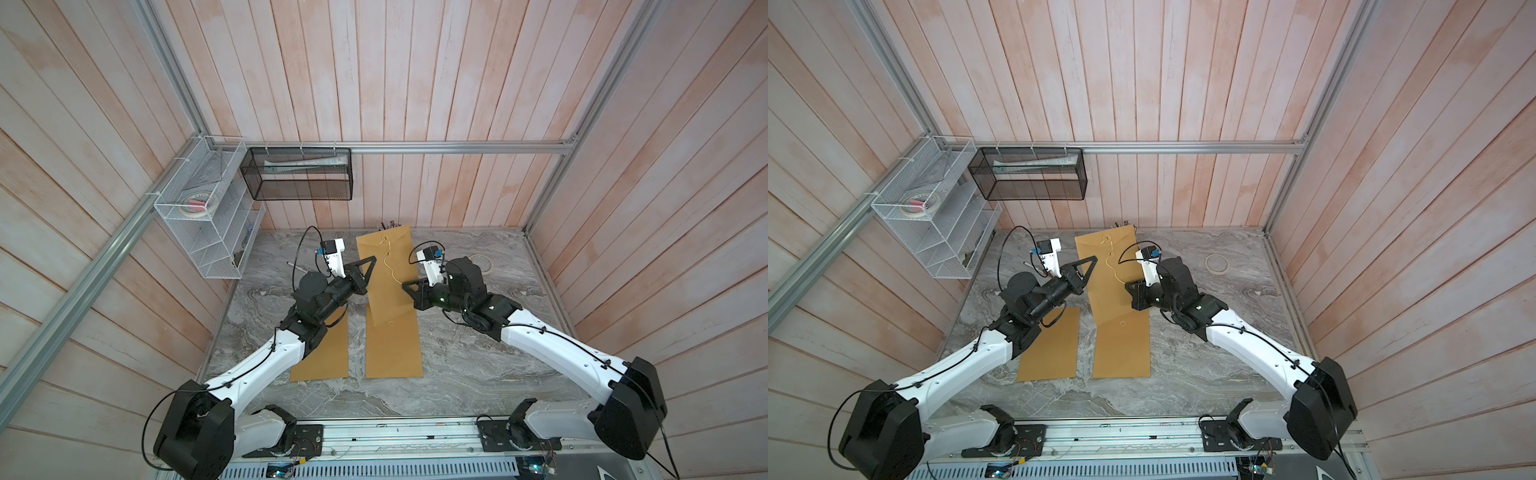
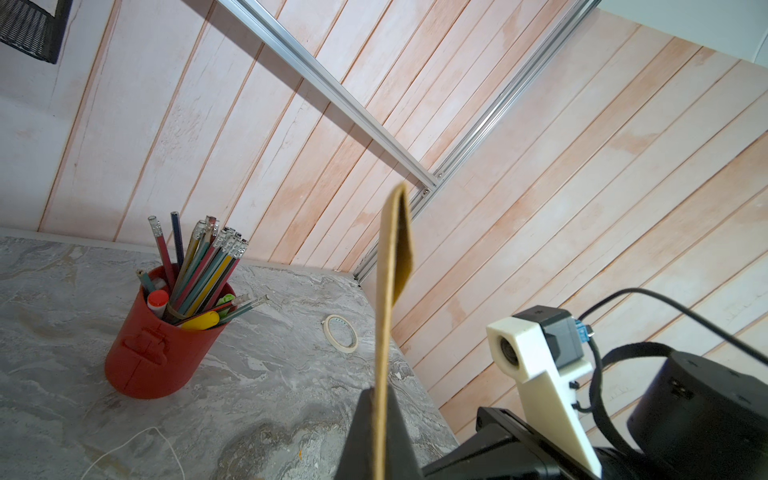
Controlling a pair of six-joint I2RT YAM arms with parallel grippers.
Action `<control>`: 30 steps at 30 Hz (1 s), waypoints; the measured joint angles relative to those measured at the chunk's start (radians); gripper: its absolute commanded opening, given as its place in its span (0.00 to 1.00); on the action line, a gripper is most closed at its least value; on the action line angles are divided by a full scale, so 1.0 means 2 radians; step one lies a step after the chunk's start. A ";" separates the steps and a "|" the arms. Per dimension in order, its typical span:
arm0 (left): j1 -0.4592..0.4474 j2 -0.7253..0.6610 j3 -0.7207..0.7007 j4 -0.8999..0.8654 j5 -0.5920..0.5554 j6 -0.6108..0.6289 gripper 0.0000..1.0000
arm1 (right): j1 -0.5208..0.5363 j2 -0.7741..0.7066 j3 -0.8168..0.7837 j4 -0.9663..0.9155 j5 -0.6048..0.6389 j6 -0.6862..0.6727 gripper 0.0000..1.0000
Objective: Open the file bag
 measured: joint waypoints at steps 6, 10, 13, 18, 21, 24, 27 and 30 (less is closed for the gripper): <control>0.000 -0.001 -0.003 0.000 0.000 0.000 0.00 | -0.016 -0.010 -0.003 -0.005 0.005 0.000 0.00; 0.001 -0.006 -0.006 0.000 0.000 0.000 0.00 | -0.025 -0.016 -0.003 -0.007 0.007 -0.001 0.00; 0.002 -0.006 -0.007 0.000 0.000 0.000 0.00 | -0.032 -0.018 -0.003 -0.012 0.008 -0.002 0.00; 0.003 -0.006 -0.008 0.000 0.000 0.000 0.00 | -0.046 -0.022 -0.003 -0.022 0.011 -0.003 0.00; 0.003 -0.008 -0.009 0.000 0.001 0.000 0.00 | -0.054 -0.027 -0.003 -0.027 0.012 -0.006 0.00; 0.003 -0.009 -0.010 0.000 0.002 0.000 0.00 | -0.061 -0.031 -0.003 -0.030 0.013 -0.010 0.00; 0.003 -0.009 -0.012 0.000 0.003 0.000 0.00 | -0.065 -0.033 -0.003 -0.032 0.013 -0.014 0.00; 0.003 -0.011 -0.017 0.000 0.005 0.000 0.00 | -0.068 -0.033 -0.002 -0.035 0.014 -0.017 0.00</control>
